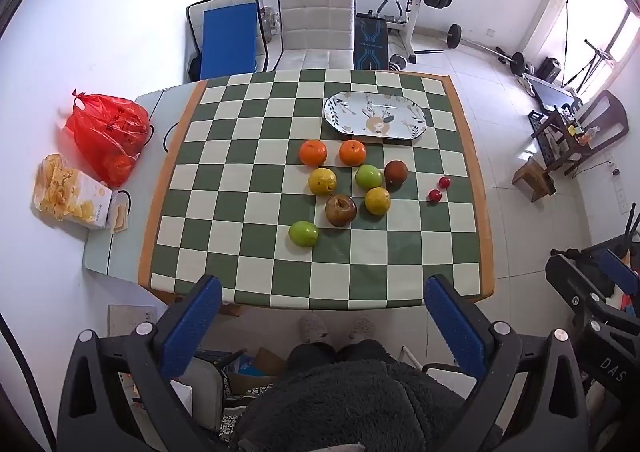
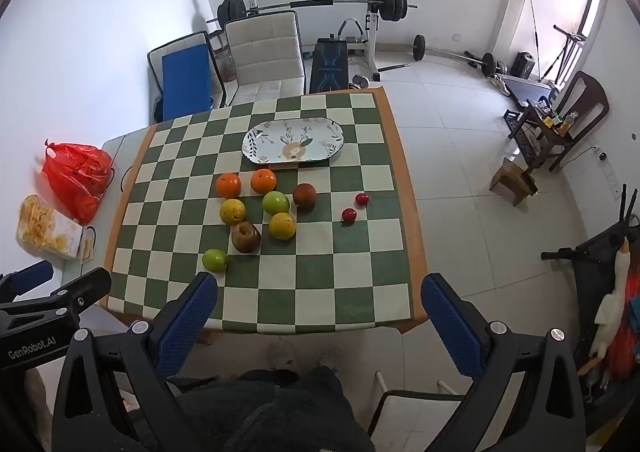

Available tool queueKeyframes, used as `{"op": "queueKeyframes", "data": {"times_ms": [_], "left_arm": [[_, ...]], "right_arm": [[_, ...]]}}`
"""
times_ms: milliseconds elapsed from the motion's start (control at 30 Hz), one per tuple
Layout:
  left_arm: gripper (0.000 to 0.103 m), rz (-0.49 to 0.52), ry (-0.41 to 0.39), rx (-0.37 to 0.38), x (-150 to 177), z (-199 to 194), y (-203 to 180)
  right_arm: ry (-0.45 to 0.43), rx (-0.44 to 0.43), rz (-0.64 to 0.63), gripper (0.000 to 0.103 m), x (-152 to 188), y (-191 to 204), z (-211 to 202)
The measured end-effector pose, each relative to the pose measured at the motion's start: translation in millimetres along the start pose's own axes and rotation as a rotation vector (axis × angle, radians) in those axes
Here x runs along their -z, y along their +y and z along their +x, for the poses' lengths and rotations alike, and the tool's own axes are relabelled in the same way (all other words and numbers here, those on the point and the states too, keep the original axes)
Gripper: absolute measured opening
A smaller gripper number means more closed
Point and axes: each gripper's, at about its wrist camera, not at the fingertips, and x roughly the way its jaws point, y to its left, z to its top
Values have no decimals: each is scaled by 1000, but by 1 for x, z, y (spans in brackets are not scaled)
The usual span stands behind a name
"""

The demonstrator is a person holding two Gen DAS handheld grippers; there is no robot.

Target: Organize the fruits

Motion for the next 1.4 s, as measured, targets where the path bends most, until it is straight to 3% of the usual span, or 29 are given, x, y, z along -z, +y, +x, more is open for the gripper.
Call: {"op": "queueKeyframes", "data": {"times_ms": [1233,1400], "left_arm": [[103,6,-21,-6,0,0,-1],[103,5,-20,-3,-11,-13,-4]], "right_arm": [[-28,4,-4,103,-3,-3,-16],[-27,4,-3,103,-1,-3,-14]]}}
